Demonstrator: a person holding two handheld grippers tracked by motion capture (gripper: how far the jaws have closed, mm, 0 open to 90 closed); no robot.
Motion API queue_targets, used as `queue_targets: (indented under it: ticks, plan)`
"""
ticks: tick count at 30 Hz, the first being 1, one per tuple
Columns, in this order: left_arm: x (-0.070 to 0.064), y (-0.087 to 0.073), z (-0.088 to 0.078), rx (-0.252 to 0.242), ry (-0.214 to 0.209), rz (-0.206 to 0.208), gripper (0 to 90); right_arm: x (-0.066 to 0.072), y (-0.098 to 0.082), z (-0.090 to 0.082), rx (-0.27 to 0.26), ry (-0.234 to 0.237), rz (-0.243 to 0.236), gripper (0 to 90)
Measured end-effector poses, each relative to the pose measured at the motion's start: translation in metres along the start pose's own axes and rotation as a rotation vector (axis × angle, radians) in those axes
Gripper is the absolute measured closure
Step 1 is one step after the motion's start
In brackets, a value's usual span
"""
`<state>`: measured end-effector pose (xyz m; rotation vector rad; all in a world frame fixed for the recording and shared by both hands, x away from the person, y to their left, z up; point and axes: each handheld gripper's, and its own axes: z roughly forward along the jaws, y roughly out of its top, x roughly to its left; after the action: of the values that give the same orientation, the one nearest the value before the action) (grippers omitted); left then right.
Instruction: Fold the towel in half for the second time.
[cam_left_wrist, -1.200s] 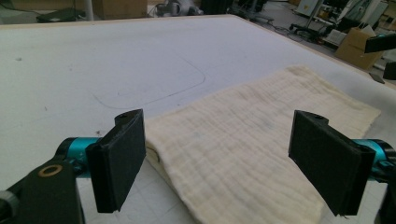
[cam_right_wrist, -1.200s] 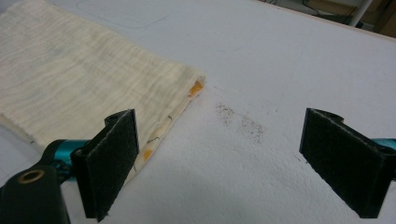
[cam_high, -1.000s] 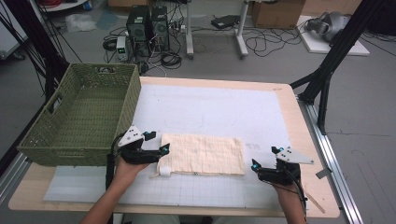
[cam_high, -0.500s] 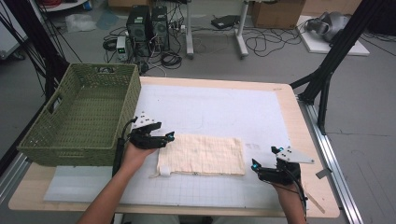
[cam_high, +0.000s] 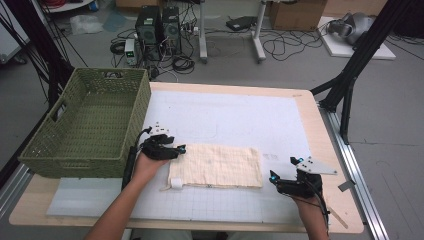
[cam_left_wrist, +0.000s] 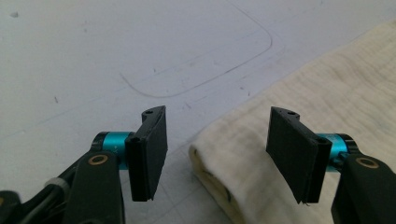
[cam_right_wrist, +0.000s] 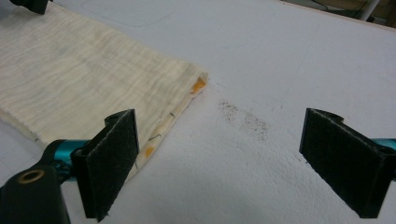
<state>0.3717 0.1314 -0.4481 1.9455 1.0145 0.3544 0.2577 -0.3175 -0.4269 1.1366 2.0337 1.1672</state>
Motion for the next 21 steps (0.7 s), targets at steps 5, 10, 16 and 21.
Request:
queue_targets:
  ticks: [5, 10, 16, 21]
  plan:
    - [0.0002, -0.0017, 0.0019, 0.032, -0.014, 0.012, 44.7, -0.0004, -0.0002, 0.0002, 0.003, 0.001, 0.003, 11.2]
    - [-0.0028, -0.002, 0.0003, 0.054, 0.006, 0.078, 56.6, -0.001, -0.0008, 0.0021, 0.01, 0.0, -0.003, 11.1]
    - [-0.0038, -0.0062, -0.0041, 0.043, -0.032, 0.096, 79.0, -0.0017, -0.001, 0.0026, 0.006, 0.008, 0.013, 11.2]
    - [-0.004, -0.0063, -0.0056, 0.04, -0.04, 0.088, 82.8, -0.0027, 0.0002, 0.0053, 0.003, 0.012, 0.031, 11.1]
